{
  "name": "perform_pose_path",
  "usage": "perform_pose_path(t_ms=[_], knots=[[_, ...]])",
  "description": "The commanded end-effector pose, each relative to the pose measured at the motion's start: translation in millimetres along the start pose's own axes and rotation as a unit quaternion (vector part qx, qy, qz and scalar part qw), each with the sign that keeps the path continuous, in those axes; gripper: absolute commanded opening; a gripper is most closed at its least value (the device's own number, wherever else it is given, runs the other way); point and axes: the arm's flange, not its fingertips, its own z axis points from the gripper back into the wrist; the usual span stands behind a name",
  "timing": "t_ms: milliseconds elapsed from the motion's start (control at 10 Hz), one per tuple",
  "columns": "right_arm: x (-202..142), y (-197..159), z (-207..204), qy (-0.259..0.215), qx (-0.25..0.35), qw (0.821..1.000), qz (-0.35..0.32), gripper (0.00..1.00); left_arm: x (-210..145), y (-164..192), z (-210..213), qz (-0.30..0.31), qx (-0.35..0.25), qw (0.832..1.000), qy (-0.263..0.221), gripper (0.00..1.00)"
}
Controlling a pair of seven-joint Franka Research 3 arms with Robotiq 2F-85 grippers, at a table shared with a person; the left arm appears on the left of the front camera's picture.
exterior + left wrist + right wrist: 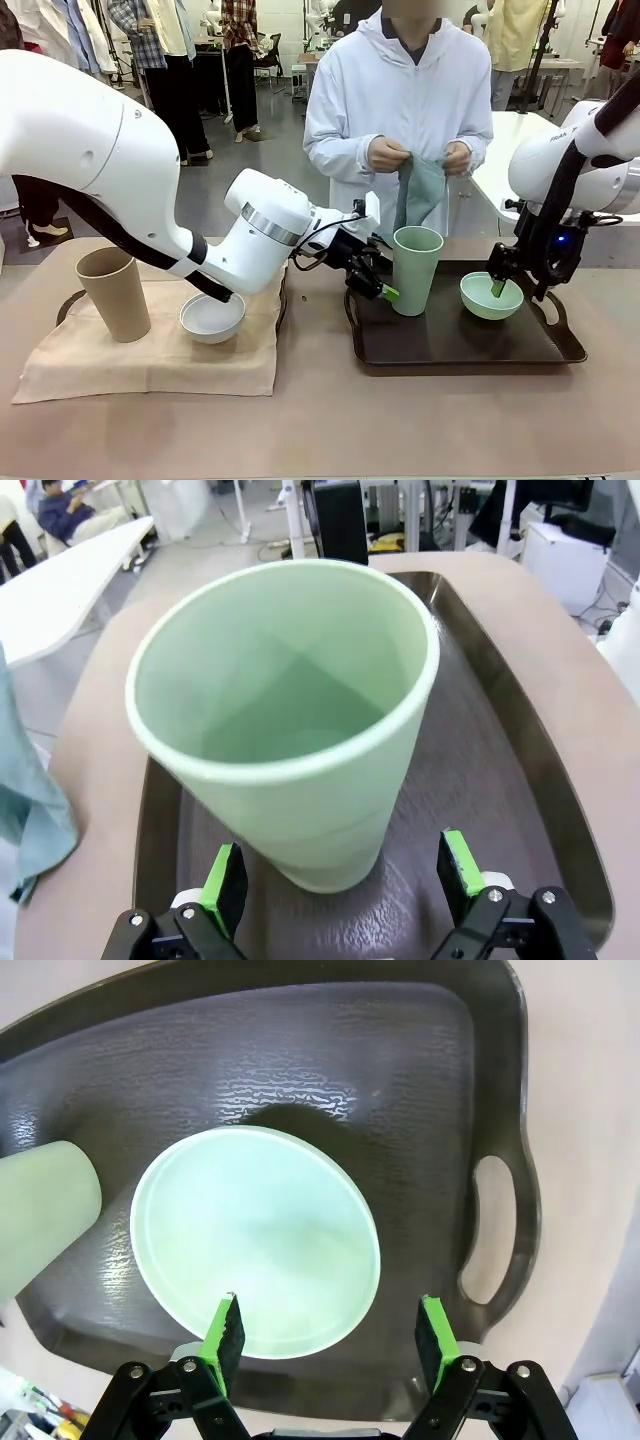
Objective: Set up a tray with a mat and arrange the tableware.
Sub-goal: Pick up the Picnic Bowl and Reusable plastic cup from the Handle tray in front of the human's position and hold them in the air.
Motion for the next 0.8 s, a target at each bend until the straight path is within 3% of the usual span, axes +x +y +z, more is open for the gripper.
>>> perform_pose_path(t_ms=[0,700], knots=[[7,3,-3,-0.005,0.022,1.0,0.008,0.89,5,1,-12,-0.028,-0.007,0.999,-0.013,1.0],[13,7,-8,0.0,0.059,0.998,0.016,0.89,30,-2,-36,-0.065,-0.025,0.997,-0.018,1.0]])
